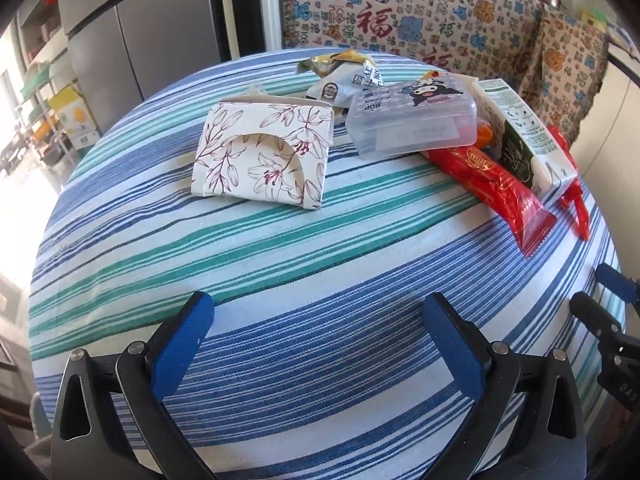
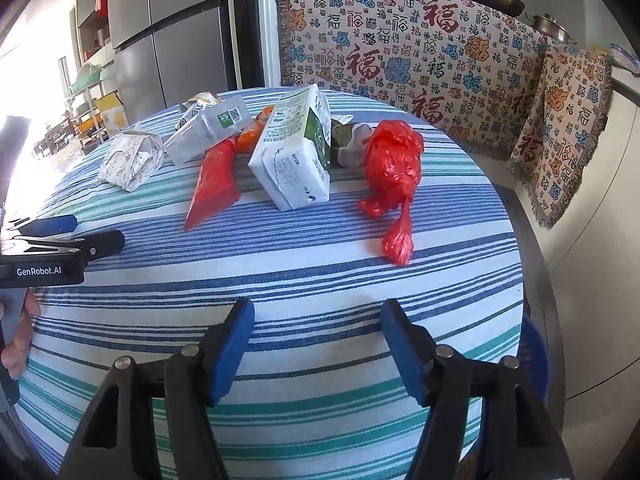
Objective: Collect trash
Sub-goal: 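Move both grippers back over the table toward the remaining trash, then grasp the patterned paper box with the left gripper while the right gripper grasps the red plastic bag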
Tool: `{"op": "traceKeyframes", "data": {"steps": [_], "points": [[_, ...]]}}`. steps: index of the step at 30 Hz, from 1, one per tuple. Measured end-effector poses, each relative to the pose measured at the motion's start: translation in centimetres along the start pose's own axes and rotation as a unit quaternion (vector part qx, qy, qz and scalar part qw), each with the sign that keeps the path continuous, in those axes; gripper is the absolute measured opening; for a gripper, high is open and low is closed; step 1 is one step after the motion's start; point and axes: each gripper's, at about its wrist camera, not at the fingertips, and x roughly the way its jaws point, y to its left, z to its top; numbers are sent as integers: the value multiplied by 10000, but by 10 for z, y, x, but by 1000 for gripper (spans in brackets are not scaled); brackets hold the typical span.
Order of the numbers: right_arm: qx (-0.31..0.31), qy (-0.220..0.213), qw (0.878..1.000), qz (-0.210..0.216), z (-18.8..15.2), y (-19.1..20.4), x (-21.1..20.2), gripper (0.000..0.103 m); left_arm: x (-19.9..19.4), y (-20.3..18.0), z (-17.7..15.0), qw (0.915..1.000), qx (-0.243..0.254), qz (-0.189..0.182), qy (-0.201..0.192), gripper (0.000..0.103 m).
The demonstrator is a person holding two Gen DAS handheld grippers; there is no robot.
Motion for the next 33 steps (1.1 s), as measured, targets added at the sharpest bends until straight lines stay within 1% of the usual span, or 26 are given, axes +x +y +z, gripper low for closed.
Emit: {"op": "traceKeyframes", "data": {"steps": [3, 7, 11, 13, 16, 18, 22, 26, 28, 29, 30, 31, 32, 33], "points": [[0, 6, 10000, -3, 1, -1, 1, 68, -1, 8, 0, 9998, 168, -129, 34, 103], [-48, 3, 10000, 9, 1, 0, 1, 68, -1, 26, 2, 9999, 11, -117, 4, 103], [-58, -18, 10000, 20, 1, 0, 2, 68, 8, 16, 16, 9997, 89, -210, -20, 103], [-53, -36, 10000, 16, 1, 0, 2, 68, 18, 11, 28, 9999, 55, -125, -2, 103], [-67, -81, 9999, 4, -2, 1, 1, 68, 32, 16, 45, 9998, -179, 98, 27, 103], [-73, -110, 9999, 1, -3, 1, 1, 68, 35, 29, 49, 9990, -381, 237, 53, 103], [-67, -63, 10000, 11, -3, 1, 2, 68, 26, 66, 36, 9968, -659, 435, 147, 103], [-60, 5, 10000, 5, -1, 2, 2, 68, 15, 116, 19, 9894, -1179, 770, 343, 103], [-53, 24, 10000, -5, 0, 2, 3, 68, 10, 132, 11, 9870, -1318, 845, 366, 103], [-55, 21, 10000, -13, 0, 3, 3, 68, 8, 134, 9, 9873, -1325, 790, 369, 103], [-58, 13, 10000, -14, 0, 2, 3, 68, 5, 133, 7, 9890, -1289, 648, 336, 103], [-60, 5, 10000, -15, 0, 2, 3, 68, 3, 129, 8, 9913, -1230, 379, 265, 103], [-59, -5, 10000, -18, 1, 2, 3, 68, 1, 122, 10, 9933, -1141, -38, 181, 103], [-58, -11, 10000, -20, 1, 3, 3, 68, 1, 115, 13, 9934, -1049, -433, 152, 103]]}}
